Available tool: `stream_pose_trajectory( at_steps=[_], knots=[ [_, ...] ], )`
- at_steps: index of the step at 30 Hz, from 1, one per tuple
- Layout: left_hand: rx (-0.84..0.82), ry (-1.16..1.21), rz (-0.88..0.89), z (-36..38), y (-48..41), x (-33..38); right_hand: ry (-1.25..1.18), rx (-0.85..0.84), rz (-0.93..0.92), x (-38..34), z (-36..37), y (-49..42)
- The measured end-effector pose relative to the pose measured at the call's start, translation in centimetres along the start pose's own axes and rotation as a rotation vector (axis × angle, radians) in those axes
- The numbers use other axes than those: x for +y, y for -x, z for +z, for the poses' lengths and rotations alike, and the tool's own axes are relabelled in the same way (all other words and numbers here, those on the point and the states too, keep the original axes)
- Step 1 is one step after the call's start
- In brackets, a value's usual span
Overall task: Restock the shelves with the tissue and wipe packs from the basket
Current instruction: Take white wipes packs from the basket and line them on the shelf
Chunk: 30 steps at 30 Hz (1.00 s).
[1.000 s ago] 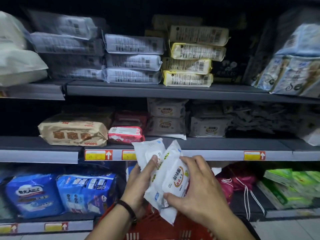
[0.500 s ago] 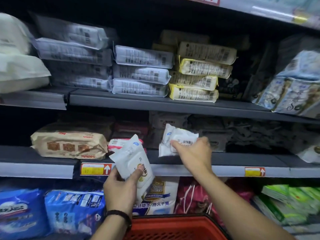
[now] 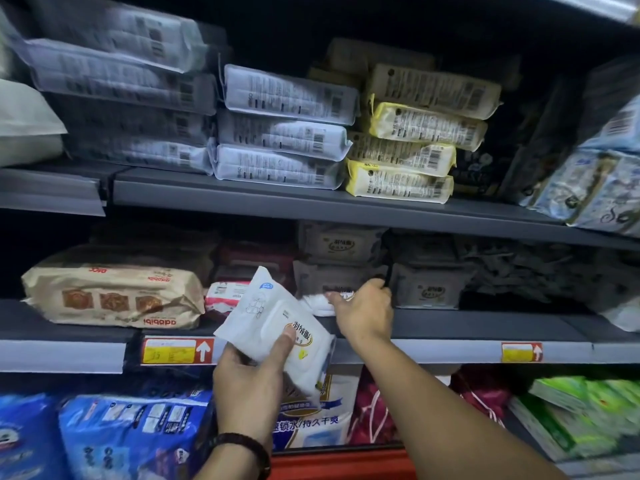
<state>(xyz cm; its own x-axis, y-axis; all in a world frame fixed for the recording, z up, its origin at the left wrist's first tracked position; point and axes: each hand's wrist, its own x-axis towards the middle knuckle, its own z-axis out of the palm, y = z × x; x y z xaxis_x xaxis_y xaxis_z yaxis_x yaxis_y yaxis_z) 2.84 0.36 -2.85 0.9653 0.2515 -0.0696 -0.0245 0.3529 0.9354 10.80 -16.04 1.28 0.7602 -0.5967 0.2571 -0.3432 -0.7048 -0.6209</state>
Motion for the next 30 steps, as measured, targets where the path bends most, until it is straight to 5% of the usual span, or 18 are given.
stream_pose_trajectory(
  at_steps=[7, 13, 18, 20, 26, 30],
  knots=[
    [-0.051, 0.122, -0.039, 0.6, 1.7, 0.5, -0.153, -0.124, -0.057, 2.2, -2.2, -0.3],
    [-0.111, 0.162, -0.089, 1.5, 3.8, -0.2, -0.553, 0.005, -0.181, 8.0, -5.4, 2.5],
    [-0.184, 0.168, -0.117, 4.1, 5.7, -0.1, -0.7, -0.551, -0.045, 9.4, -8.3, 2.4],
    [-0.211, 0.197, -0.117, 5.6, 5.7, 0.3, -0.88, -0.655, 0.039, 9.2, -8.8, 2.0],
    [-0.296, 0.168, -0.098, 9.0, 4.2, 2.0, -1.109, -0.571, 0.055, 10.8, -8.2, 0.4],
    [-0.095, -0.238, 0.293, 8.1, 1.0, 2.6, -1.076, -0.344, -0.081, 10.1, -8.1, -1.1]
  ],
)
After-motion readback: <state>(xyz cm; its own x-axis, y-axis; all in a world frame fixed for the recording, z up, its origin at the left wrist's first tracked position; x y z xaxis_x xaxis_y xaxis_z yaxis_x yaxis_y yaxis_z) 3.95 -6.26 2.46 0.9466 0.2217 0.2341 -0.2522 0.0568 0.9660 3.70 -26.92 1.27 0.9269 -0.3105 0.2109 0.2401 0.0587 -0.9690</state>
